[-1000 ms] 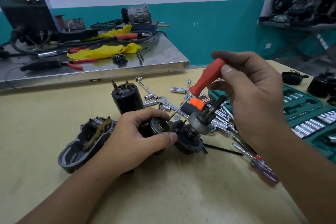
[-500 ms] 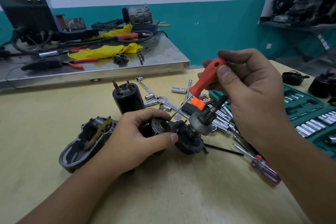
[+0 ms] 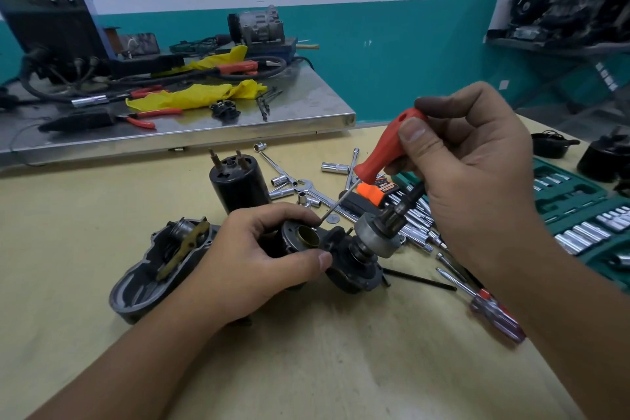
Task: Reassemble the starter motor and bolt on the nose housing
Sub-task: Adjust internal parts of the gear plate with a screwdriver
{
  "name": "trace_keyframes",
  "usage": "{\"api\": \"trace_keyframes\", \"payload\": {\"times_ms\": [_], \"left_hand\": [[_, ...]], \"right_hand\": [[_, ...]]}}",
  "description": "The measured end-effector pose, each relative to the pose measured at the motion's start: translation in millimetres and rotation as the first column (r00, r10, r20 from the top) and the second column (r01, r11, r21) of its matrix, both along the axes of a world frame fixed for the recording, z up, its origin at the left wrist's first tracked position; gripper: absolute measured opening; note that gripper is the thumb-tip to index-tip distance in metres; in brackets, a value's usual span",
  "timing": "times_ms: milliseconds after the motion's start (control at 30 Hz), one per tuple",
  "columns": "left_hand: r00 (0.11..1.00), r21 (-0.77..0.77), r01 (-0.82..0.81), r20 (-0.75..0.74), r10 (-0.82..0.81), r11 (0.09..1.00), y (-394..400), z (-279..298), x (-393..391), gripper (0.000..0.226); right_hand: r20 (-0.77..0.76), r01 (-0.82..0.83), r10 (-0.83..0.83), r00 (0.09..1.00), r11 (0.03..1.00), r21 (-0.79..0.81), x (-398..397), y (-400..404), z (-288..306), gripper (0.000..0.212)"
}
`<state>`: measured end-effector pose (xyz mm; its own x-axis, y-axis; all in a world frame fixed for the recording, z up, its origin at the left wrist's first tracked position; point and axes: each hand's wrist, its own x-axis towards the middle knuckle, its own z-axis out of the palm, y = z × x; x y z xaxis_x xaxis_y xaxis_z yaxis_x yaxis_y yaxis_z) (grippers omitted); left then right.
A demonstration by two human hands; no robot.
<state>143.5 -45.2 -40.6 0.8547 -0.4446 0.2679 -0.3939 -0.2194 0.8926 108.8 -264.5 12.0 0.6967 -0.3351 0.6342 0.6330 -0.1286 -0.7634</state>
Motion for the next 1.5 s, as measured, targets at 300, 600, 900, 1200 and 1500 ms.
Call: {"api": "trace_keyframes", "payload": {"times_ms": [300, 600, 900, 1200, 1500], "left_hand": [[0.992, 0.09, -0.06, 0.116, 0.049, 0.994, -6.5, -8.3, -4.7, 0.036], [0.947, 0.151, -0.157, 0.303, 0.105, 0.976, -12.1, -15.3, -12.4, 0.025], [0.849, 0.15, -0.303, 0.49, 0.195, 0.941, -21.9, -14.7, -22.4, 0.034], [0.816, 0.018, -0.412, 0.451, 0.361, 0.911, -9.2, -10.1, -31.0, 0.017], [0.773, -0.471, -0.592, -0.102, 0.626, 0.654, 33.9, 20.0, -21.5, 0.01]], "right_hand": [[-0.047, -0.074, 0.073, 0.996, 0.997, -0.032, -2.5, -7.1, -2.1, 0.023], [-0.095, 0.147, -0.122, 0.988, 0.927, 0.344, 2.3, -18.6, -0.7, 0.017], [-0.175, 0.283, -0.227, 0.958, 0.839, 0.465, 10.2, -27.9, -5.8, 0.018], [-0.15, 0.274, -0.23, 0.961, 0.852, 0.447, -1.6, -19.5, -3.8, 0.018], [-0.382, -0.03, -0.055, 0.923, 0.977, -0.212, 1.5, 2.8, -41.4, 0.015]]}}
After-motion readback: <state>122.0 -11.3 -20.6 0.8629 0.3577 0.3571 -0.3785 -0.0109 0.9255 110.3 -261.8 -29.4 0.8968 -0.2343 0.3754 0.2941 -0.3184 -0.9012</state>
